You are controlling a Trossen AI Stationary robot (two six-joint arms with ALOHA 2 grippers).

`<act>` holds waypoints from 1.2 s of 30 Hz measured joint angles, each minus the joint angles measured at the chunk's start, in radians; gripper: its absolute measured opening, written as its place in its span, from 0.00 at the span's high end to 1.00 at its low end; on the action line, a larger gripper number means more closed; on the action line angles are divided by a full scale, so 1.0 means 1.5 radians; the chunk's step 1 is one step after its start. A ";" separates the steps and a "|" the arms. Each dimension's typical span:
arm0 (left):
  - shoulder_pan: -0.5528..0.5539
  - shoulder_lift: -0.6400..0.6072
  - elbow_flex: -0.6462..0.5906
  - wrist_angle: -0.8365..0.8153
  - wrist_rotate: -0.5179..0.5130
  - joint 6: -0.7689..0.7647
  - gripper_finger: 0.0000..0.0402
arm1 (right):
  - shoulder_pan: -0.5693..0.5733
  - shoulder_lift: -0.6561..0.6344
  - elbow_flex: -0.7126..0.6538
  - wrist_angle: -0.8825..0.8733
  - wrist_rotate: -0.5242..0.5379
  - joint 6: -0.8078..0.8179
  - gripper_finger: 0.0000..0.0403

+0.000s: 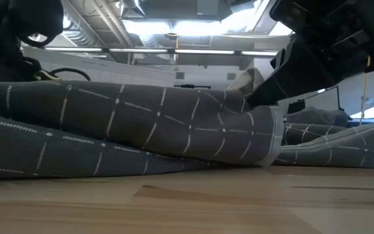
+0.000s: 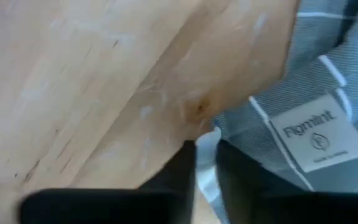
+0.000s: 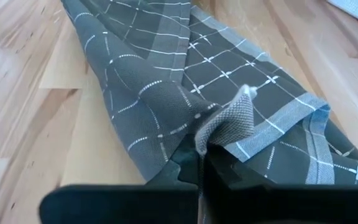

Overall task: Fold towel
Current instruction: Fold the gray checkered towel

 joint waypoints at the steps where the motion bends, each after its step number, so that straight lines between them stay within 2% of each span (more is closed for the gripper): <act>1: 0.000 -0.001 0.001 0.002 0.000 0.009 0.95 | 0.001 -0.004 0.000 -0.005 0.000 -0.007 0.99; 7: -0.016 -0.029 0.065 -0.037 -0.036 0.047 0.98 | 0.001 -0.088 0.000 -0.046 0.000 -0.020 0.99; 12: -0.046 -0.081 0.196 -0.140 -0.165 0.080 0.98 | 0.000 -0.203 0.000 -0.092 0.004 -0.087 0.99; 15: -0.062 -0.114 0.284 -0.188 -0.303 0.142 0.98 | 0.000 -0.275 0.000 -0.112 0.050 -0.129 0.99; 21: -0.089 -0.172 0.418 -0.161 -0.617 0.349 0.98 | 0.000 -0.421 0.000 -0.123 0.145 -0.251 0.98; 25: -0.101 -0.203 0.457 -0.091 -0.809 0.524 0.98 | 0.000 -0.509 0.000 -0.121 0.196 -0.335 0.98; 29: -0.092 -0.232 0.462 0.041 -0.950 0.724 0.99 | -0.006 -0.586 0.000 -0.110 0.268 -0.433 0.98; 32: -0.056 -0.254 0.462 0.175 -0.964 0.885 0.98 | -0.034 -0.624 0.000 -0.059 0.315 -0.494 0.99; 36: -0.008 -0.272 0.462 0.326 -0.857 1.030 0.97 | -0.080 -0.649 0.021 0.006 0.306 -0.587 0.99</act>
